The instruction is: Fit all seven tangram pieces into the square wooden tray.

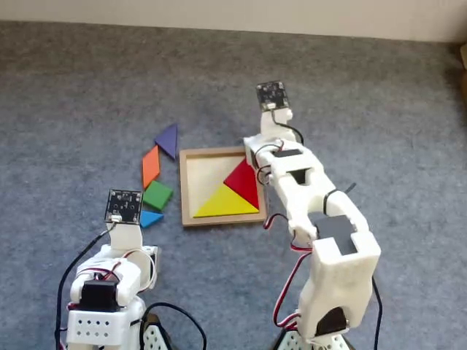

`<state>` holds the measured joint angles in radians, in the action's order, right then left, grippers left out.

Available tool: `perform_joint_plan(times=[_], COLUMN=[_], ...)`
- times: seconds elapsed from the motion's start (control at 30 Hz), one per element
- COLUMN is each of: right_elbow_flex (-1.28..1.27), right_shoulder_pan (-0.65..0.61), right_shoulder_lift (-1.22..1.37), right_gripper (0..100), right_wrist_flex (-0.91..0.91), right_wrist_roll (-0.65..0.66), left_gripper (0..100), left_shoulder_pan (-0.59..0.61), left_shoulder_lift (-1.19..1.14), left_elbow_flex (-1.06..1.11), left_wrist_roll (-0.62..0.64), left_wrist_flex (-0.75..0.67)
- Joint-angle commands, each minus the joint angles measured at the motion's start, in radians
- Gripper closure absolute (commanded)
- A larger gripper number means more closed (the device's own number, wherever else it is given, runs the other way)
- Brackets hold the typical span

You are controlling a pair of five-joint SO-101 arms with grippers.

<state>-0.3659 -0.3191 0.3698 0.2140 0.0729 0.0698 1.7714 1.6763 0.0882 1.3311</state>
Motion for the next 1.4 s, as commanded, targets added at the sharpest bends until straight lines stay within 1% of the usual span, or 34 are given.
perform_joint_plan(times=[0.0,0.17,0.27,0.4,0.67,0.8,0.97,1.2,1.27,1.37], right_elbow_flex=[0.058,0.058,0.058,0.053,0.054,0.104,0.217,0.358,0.387,0.403], right_shoulder_pan=[0.019,0.019,0.022,0.021,0.028,0.062,0.104,0.101,0.101,0.096], right_shoulder_lift=[-0.004,0.001,0.001,0.002,0.004,0.002,0.002,0.001,0.001,0.001], right_gripper=[74.7,75.2,80.7,86.8,86.8,87.2,87.2,86.8,86.8,86.7], right_wrist_flex=[-0.024,-0.018,-0.018,-0.018,0.001,0.128,0.343,0.624,0.673,0.687], right_wrist_roll=[-0.009,-0.008,-0.003,0.14,0.158,0.16,0.155,0.153,0.153,0.158], left_gripper=[86,86,86,86,86,86,86,86,86,86], left_shoulder_pan=[0.015,0.015,0.015,0.015,0.015,0.015,0.015,0.015,0.015,0.015], left_shoulder_lift=[0.044,0.044,0.044,0.044,0.044,0.044,0.044,0.044,0.044,0.044], left_elbow_flex=[0.019,0.019,0.019,0.019,0.019,0.019,0.019,0.019,0.019,0.019], left_wrist_roll=[0.006,0.006,0.006,0.006,0.006,0.006,0.006,0.006,0.006,0.006], left_wrist_flex=[0.006,0.006,0.006,0.006,0.006,0.006,0.006,0.006,0.006,0.006])
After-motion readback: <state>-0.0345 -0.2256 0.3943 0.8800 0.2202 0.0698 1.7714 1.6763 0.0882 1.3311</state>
